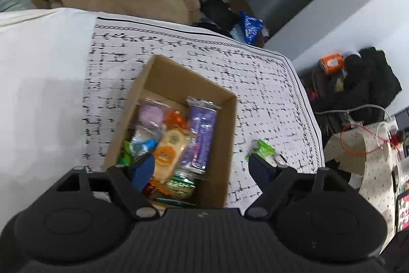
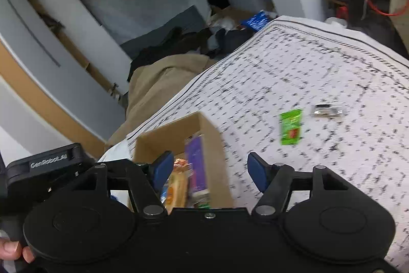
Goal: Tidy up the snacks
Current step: 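Lift both tools out of the box and move toward the green pack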
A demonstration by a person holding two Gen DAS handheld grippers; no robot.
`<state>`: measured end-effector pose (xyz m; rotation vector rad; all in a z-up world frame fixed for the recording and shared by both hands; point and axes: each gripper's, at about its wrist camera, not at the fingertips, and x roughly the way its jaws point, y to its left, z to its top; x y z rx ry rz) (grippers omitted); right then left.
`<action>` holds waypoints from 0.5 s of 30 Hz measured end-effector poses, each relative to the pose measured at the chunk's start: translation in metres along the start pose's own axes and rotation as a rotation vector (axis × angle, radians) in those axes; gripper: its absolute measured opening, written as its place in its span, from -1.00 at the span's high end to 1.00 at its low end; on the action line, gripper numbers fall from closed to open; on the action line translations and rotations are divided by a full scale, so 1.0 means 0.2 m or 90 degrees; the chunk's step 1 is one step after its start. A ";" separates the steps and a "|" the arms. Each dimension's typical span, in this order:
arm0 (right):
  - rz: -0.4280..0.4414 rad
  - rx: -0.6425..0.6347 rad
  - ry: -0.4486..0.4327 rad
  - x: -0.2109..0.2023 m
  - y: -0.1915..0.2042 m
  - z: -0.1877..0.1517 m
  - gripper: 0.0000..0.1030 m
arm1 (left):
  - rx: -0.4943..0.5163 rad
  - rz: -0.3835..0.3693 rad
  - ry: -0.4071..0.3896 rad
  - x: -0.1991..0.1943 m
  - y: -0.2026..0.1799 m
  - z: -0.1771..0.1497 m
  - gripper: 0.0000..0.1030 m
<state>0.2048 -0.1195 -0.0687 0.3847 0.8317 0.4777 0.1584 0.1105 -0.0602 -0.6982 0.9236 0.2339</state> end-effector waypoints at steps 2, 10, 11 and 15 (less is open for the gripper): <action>-0.005 0.008 -0.006 -0.01 -0.06 0.01 -0.31 | 0.012 0.006 -0.003 0.01 -0.04 -0.02 -0.63; -0.026 0.037 -0.031 -0.08 -0.29 0.05 -0.46 | 0.043 0.025 0.004 0.10 -0.17 -0.07 -0.65; -0.027 0.041 -0.033 -0.08 -0.32 0.05 -0.46 | 0.047 0.025 0.005 0.11 -0.19 -0.07 -0.65; -0.042 0.036 -0.035 -0.09 -0.43 0.05 -0.47 | 0.057 0.028 0.011 0.16 -0.26 -0.09 -0.65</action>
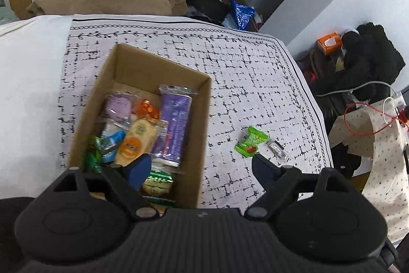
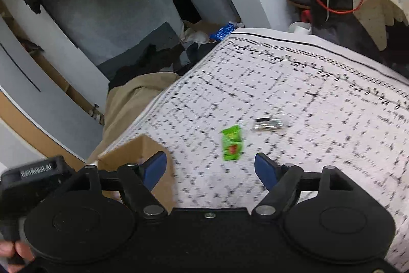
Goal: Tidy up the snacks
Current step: 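Lift both tools out of the box and move toward the green pack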
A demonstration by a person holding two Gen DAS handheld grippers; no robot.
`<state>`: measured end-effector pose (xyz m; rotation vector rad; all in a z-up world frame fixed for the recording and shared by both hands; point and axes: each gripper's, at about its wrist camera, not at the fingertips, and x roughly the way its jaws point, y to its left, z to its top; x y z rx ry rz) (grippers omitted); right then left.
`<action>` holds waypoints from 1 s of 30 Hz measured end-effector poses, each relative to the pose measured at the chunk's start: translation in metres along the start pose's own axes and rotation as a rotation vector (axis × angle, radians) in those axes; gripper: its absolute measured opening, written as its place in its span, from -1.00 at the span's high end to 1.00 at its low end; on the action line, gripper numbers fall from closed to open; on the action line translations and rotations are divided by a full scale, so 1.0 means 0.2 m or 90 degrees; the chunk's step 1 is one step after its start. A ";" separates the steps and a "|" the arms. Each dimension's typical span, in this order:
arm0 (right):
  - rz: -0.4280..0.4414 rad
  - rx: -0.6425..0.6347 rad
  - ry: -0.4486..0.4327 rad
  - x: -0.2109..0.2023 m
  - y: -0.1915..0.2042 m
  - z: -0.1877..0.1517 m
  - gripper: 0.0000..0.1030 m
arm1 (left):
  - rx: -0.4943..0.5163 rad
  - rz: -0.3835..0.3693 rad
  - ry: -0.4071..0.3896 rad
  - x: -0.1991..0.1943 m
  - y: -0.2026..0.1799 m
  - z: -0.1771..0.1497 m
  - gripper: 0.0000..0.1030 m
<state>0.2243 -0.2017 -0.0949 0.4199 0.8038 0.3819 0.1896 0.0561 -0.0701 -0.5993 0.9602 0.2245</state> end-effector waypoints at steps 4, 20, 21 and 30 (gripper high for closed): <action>-0.004 0.000 0.000 0.01 -0.11 -0.01 -0.49 | 0.016 0.002 0.002 0.05 -0.07 -0.01 -0.65; 0.009 0.051 -0.005 0.22 -0.40 0.01 -0.77 | 0.070 0.023 0.023 0.34 -0.33 -0.06 -0.90; 0.008 0.052 -0.001 0.23 -0.41 0.01 -0.77 | 0.073 0.026 0.020 0.36 -0.35 -0.07 -0.94; 0.031 0.070 0.032 0.38 -0.48 0.04 -0.75 | 0.076 0.058 0.032 0.53 -0.41 -0.04 -1.00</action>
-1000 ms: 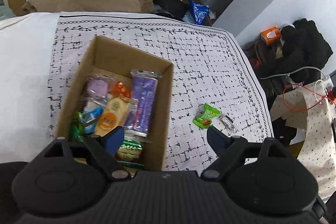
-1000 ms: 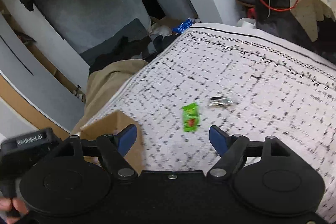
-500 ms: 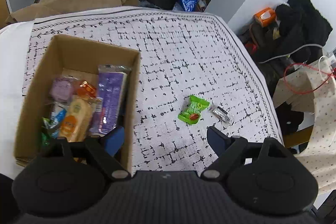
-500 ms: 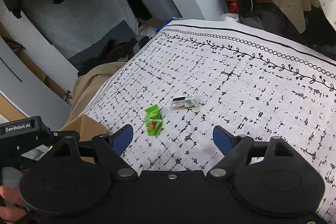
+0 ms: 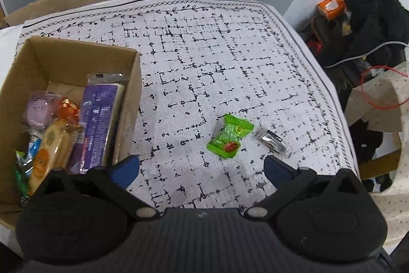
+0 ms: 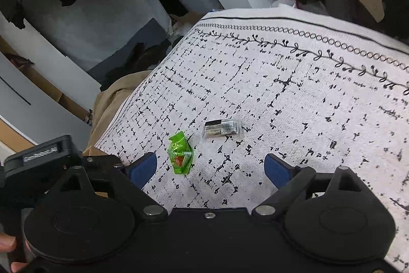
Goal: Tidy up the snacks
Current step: 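Lift both tools out of the box and move toward the green pack, then grasp the clear wrapped candy with the right tool while the left tool grasps the green pack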
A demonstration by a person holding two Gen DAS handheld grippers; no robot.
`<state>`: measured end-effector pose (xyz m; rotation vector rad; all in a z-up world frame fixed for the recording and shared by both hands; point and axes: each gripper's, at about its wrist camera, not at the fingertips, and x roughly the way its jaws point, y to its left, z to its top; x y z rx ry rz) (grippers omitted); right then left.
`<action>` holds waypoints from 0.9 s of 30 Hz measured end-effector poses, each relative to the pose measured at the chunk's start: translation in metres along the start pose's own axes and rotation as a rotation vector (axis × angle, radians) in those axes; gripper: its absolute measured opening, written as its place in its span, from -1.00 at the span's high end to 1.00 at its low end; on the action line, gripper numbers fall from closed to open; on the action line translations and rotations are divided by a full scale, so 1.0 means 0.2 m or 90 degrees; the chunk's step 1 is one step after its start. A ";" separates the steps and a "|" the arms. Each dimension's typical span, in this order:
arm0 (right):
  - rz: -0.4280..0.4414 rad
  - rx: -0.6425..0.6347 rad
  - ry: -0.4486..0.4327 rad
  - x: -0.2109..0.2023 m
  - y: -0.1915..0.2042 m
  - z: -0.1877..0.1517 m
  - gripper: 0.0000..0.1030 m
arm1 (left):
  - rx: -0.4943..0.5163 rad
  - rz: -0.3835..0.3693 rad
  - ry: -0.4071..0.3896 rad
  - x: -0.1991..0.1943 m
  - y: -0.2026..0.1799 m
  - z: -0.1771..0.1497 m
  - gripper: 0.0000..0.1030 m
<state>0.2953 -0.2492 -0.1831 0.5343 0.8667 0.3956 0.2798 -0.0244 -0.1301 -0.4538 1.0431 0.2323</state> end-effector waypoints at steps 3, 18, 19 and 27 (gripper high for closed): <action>0.003 0.014 0.006 0.04 -0.03 0.01 -0.65 | -0.005 0.010 0.016 0.08 -0.02 0.01 -1.00; -0.018 0.032 0.018 0.24 -0.12 0.11 -0.40 | 0.043 0.014 -0.009 0.33 -0.19 0.09 -0.74; -0.017 0.036 0.019 0.25 -0.13 0.12 -0.38 | 0.048 0.022 -0.009 0.34 -0.21 0.09 -0.73; -0.014 0.051 0.029 0.31 -0.16 0.12 -0.35 | 0.038 0.031 0.027 0.48 -0.21 0.07 -0.35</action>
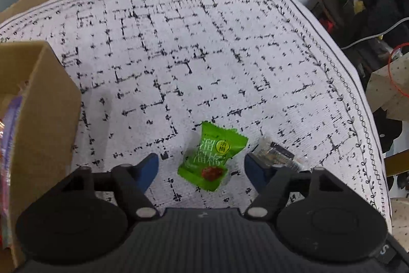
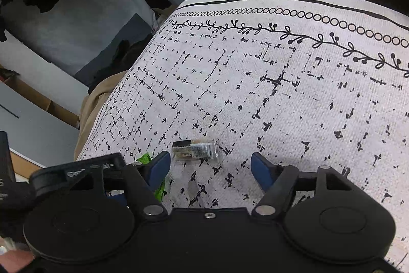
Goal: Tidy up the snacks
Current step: 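Grasp the clear wrapped candy with the right tool while the left tool grasps the green pack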
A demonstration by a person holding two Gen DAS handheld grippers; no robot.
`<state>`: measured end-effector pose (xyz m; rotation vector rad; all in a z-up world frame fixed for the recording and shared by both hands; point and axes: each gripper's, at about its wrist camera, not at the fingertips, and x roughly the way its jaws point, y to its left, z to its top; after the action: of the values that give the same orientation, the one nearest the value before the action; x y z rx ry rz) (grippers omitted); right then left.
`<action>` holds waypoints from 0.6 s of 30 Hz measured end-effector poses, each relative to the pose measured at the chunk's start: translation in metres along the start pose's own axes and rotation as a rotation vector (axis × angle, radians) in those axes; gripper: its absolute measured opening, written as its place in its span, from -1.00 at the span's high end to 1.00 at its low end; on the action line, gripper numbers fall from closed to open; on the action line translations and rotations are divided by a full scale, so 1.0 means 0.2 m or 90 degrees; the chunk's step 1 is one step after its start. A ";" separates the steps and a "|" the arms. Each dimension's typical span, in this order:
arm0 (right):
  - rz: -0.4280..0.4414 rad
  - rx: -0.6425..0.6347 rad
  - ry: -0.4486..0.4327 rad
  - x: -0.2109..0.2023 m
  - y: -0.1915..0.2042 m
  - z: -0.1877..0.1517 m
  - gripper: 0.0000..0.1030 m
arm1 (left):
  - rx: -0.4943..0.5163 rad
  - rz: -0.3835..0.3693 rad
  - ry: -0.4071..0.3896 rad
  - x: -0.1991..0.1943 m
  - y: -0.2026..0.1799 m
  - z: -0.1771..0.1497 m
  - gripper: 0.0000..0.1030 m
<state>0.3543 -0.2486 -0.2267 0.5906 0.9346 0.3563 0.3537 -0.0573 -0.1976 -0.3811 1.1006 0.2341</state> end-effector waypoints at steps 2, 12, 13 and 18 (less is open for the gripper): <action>0.001 -0.001 -0.003 0.01 0.00 0.00 -0.34 | -0.001 -0.003 0.003 0.03 0.00 0.00 -0.28; -0.012 -0.033 -0.012 0.06 0.04 0.01 -0.31 | -0.013 0.009 0.008 0.06 0.01 0.02 0.37; -0.012 -0.035 -0.014 0.06 0.04 0.01 -0.28 | -0.013 0.009 0.008 0.05 0.02 0.02 0.37; -0.017 -0.054 -0.020 0.11 0.07 0.02 0.15 | -0.017 0.009 0.001 -0.01 0.03 0.02 0.37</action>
<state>0.3692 -0.2282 -0.2302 0.5038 0.8922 0.3600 0.3539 -0.0510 -0.1950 -0.3976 1.1026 0.2606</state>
